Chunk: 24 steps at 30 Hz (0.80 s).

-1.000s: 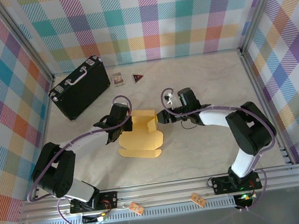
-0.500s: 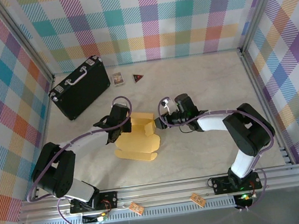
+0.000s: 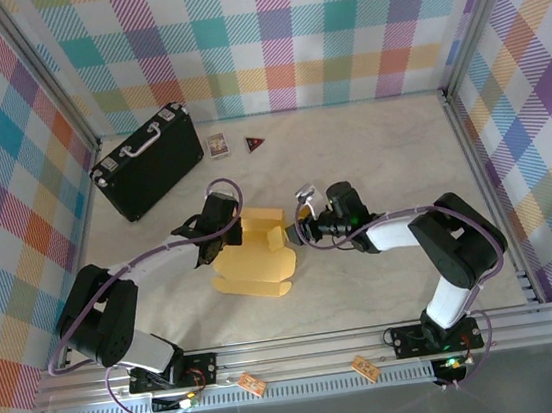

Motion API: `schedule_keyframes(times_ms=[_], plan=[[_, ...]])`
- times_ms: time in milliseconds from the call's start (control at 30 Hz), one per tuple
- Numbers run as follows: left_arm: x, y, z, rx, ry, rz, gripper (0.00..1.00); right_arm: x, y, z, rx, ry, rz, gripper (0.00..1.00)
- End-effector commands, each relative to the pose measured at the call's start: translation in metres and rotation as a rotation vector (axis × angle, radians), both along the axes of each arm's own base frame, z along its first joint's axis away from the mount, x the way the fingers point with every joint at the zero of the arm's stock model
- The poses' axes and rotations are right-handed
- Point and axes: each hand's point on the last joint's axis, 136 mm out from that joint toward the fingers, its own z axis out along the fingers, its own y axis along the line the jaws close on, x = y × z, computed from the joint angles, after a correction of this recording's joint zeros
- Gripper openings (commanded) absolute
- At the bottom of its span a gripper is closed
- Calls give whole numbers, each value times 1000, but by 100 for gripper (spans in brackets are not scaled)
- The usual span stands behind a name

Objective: Fold the paper box

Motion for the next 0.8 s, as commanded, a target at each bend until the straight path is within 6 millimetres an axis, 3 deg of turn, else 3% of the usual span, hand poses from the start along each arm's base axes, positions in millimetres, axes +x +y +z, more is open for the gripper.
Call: schedule_keyframes(times_ms=[0,200,567,767], plan=[[2,-10,16,-66,-53,-9,0,-22,14,10,32,-98,141,68],[1,-10,15,-64,-52,-7,0,-33,25,0,-20,-177,177,68],[1,-10,17,-67,-57,-12,0,12,12,-1,-39,-284,-66,58],[1,-12,16,-66,-47,-21,0,18,17,7,17,-308,-83,57]])
